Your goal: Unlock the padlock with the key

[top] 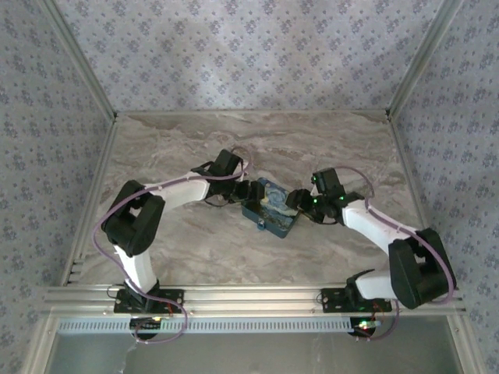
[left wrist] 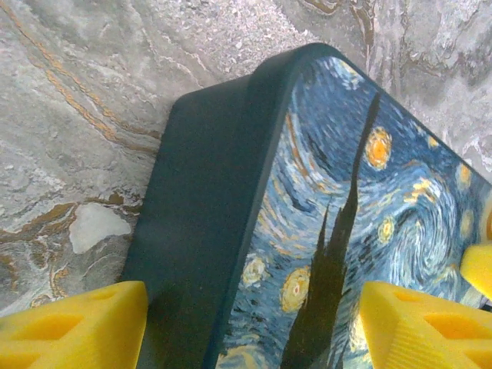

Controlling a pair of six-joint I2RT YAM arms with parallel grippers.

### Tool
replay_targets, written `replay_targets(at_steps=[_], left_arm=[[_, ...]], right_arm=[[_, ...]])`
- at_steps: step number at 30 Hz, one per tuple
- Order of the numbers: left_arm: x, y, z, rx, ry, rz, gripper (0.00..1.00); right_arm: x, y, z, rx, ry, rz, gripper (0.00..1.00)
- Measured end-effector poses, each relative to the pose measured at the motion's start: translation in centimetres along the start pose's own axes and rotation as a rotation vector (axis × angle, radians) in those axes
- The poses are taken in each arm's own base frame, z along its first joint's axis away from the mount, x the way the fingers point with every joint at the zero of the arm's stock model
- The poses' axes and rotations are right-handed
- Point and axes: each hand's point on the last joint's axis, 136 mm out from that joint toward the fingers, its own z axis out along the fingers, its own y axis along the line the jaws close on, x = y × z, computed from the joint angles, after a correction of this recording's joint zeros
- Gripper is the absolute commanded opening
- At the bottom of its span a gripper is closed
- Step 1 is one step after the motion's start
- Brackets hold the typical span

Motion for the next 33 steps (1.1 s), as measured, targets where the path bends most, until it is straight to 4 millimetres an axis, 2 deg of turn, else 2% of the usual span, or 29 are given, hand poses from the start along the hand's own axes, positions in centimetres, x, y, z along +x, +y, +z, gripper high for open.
replay_targets(at_steps=[9, 14, 18, 23, 28, 33], left_arm=[[0.3, 0.2, -0.4, -0.005, -0.044, -0.042, 0.72], [0.8, -0.2, -0.9, -0.002, -0.061, -0.047, 0.72], [0.9, -0.8, -1.6, 0.011, -0.08, -0.045, 0.71], [0.8, -0.8, -1.6, 0.024, -0.095, -0.056, 0.66], [0.7, -0.7, -1.6, 0.021, -0.104, -0.072, 0.6], [0.6, -0.4, -1.6, 0.006, -0.115, -0.079, 0.59]], right_arm=[[-2.7, 0.7, 0.7, 0.001, -0.024, -0.032, 0.64], [-3.1, 0.9, 0.2, -0.002, -0.032, -0.061, 0.68], [-2.9, 1.4, -0.9, -0.013, -0.044, -0.083, 0.68], [-2.4, 1.3, -1.6, -0.025, -0.057, -0.094, 0.59], [-2.3, 0.6, -1.2, -0.007, -0.048, -0.086, 0.5], [-3.0, 0.6, -0.1, 0.015, -0.029, -0.081, 0.49]])
